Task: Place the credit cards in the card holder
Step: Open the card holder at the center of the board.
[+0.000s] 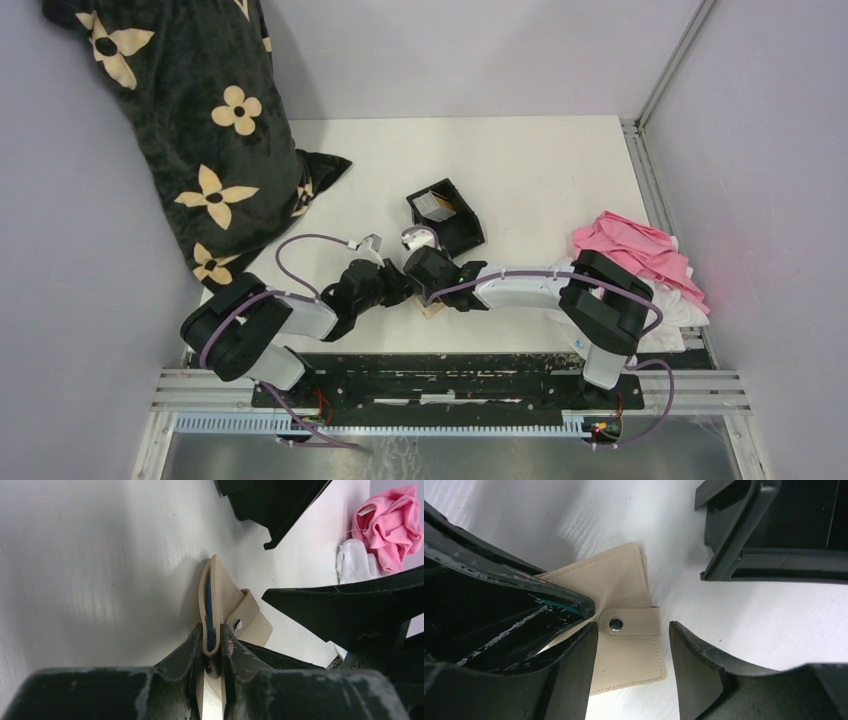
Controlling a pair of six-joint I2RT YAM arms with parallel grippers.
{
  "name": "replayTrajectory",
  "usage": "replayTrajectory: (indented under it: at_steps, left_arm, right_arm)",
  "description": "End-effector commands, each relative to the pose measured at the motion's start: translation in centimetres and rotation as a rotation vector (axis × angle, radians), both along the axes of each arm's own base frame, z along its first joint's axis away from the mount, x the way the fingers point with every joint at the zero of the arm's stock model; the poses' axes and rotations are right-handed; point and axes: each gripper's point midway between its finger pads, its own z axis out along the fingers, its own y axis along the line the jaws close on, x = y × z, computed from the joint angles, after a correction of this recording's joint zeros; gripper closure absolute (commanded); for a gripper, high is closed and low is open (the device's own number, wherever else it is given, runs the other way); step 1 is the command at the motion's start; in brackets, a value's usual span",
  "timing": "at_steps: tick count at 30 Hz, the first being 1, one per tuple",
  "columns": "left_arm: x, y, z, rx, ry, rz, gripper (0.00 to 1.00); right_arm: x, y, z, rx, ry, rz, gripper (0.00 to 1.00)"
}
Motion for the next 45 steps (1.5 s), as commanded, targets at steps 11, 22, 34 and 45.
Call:
replayTrajectory:
  at_steps: [11,22,34,45]
  left_arm:
    - [1.0,-1.1,-0.3,0.015,-0.021,-0.076,0.97]
    - [1.2,-0.8,-0.4,0.019,-0.018,-0.074,0.97]
    - [1.1,-0.6,-0.5,0.019,-0.016,-0.071,0.97]
    - [1.2,0.0,-1.1,0.040,-0.009,-0.059,0.97]
  right_arm:
    - [1.7,-0.5,-1.5,-0.179,-0.057,0.063,0.39]
    - [1.7,-0.4,-2.7,-0.274,-0.058,0.095,0.53]
    - [1.6,-1.3,-3.6,-0.322,-0.051,0.079,0.64]
    - [1.7,-2.0,-3.3,-0.275,-0.033,0.042,0.75]
